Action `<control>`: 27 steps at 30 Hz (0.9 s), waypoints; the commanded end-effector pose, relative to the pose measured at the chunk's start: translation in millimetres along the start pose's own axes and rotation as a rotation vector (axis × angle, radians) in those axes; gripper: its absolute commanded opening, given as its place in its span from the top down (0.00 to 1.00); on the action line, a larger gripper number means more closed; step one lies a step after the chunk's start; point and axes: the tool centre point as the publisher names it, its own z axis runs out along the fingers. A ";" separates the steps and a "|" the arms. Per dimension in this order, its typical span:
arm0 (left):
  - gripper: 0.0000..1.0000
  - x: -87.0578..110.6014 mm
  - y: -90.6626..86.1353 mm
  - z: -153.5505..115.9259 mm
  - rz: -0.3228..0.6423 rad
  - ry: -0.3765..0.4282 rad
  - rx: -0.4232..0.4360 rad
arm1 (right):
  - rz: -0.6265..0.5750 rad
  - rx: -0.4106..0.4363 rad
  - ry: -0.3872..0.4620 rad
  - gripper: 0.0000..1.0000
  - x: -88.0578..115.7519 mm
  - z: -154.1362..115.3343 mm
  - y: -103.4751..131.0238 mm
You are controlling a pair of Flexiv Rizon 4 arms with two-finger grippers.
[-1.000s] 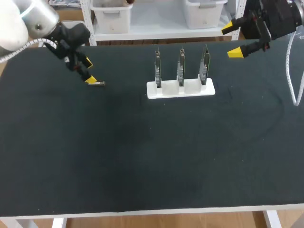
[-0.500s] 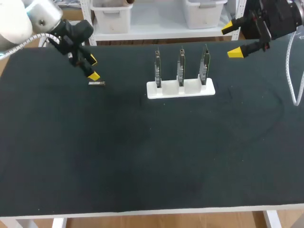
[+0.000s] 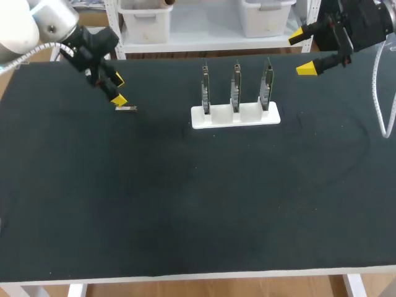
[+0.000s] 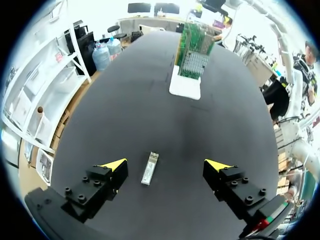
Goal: Pick up the optical module with the left hand, and insert it into the network port with the right hand.
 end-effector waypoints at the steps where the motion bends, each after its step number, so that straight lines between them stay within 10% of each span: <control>1: 0.00 -7.8 8.5 2.9 -0.010 0.074 0.030 | 0.000 0.004 0.002 0.00 -0.6 -0.2 1.6; 27: 0.00 14.2 22.7 26.7 -0.033 0.221 0.071 | 0.000 0.004 0.002 0.00 -0.6 -0.2 1.6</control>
